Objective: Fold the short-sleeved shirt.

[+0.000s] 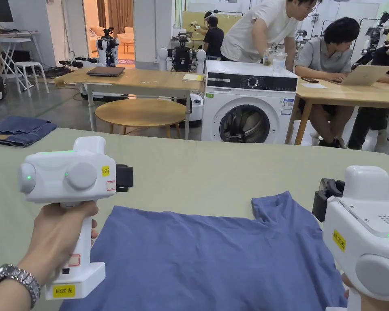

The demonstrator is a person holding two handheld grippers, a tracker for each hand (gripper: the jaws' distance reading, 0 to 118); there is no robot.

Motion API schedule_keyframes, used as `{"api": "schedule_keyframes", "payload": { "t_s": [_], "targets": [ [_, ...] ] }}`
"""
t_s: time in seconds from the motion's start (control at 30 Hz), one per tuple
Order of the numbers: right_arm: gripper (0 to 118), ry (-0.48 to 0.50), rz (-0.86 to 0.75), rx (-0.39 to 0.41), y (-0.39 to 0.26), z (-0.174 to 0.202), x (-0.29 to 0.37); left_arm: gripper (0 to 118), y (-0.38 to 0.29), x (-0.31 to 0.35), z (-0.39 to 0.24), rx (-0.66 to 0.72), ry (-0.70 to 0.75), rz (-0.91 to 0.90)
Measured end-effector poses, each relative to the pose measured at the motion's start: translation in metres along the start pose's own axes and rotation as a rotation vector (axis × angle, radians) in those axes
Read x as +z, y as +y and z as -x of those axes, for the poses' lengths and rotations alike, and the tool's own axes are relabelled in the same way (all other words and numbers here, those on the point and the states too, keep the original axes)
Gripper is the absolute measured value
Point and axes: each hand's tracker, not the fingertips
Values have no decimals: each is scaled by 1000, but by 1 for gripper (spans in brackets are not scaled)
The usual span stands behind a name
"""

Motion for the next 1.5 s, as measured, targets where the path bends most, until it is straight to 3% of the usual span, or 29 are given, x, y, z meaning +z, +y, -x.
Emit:
{"api": "schedule_keyframes", "payload": {
  "t_s": [0.03, 0.27, 0.47, 0.5, 0.57, 0.63, 0.7, 0.73, 0.77, 0.83, 0.87, 1.13, 1.23, 1.33, 1.37, 1.4, 1.43, 1.5],
  "targets": [
    [0, 3, 17, 0, -3, 1, -15, 108, 7, -24, 2, -9, 10, 59],
    [0, 13, 127, -7, -30, 3, -106, 108, 17, -167, 16, -70, 120, 237],
    [0, 3, 231, 17, -62, 2, -157, 103, -3, -242, 31, -63, 176, 354],
    [0, 2, 241, 20, -66, 1, -162, 95, -7, -246, 33, -57, 175, 356],
    [0, -1, 263, 24, -74, -1, -170, 58, -20, -251, 38, -43, 162, 377],
    [0, 4, 294, 29, -79, -7, -177, 54, -27, -244, 38, -44, 144, 307],
    [0, -8, 315, 29, -81, -14, -183, 29, -28, -240, 35, -72, 142, 311],
    [8, -12, 338, 17, -79, -19, -187, 0, -27, -238, 33, -92, 134, 304],
    [34, -10, 374, 3, -78, -25, -192, 0, -26, -237, 32, -91, 113, 302],
    [108, -19, 454, -35, -79, -41, -205, 0, -26, -230, 27, -80, 120, 307],
    [114, -33, 507, -47, -81, -49, -214, 0, -26, -227, 26, -82, 105, 300],
    [111, -149, 758, -152, -109, -112, -280, 0, -27, -210, 28, -91, 95, 273],
    [85, -65, 839, -184, -122, -111, -288, 0, -28, -209, 27, -94, 94, 275],
    [81, -83, 785, -105, -124, -96, -282, 0, -30, -208, 23, -112, 102, 280],
    [70, -63, 780, -105, -122, -94, -280, 0, -31, -207, 22, -113, 103, 278],
    [51, -45, 759, -82, -119, -92, -277, 0, -31, -206, 22, -110, 104, 274],
    [0, -19, 723, -80, -117, -91, -275, 0, -31, -203, 22, -103, 103, 271],
    [0, -5, 722, -94, -108, -87, -270, 0, -29, -194, 23, -75, 100, 255]
  ]
}}
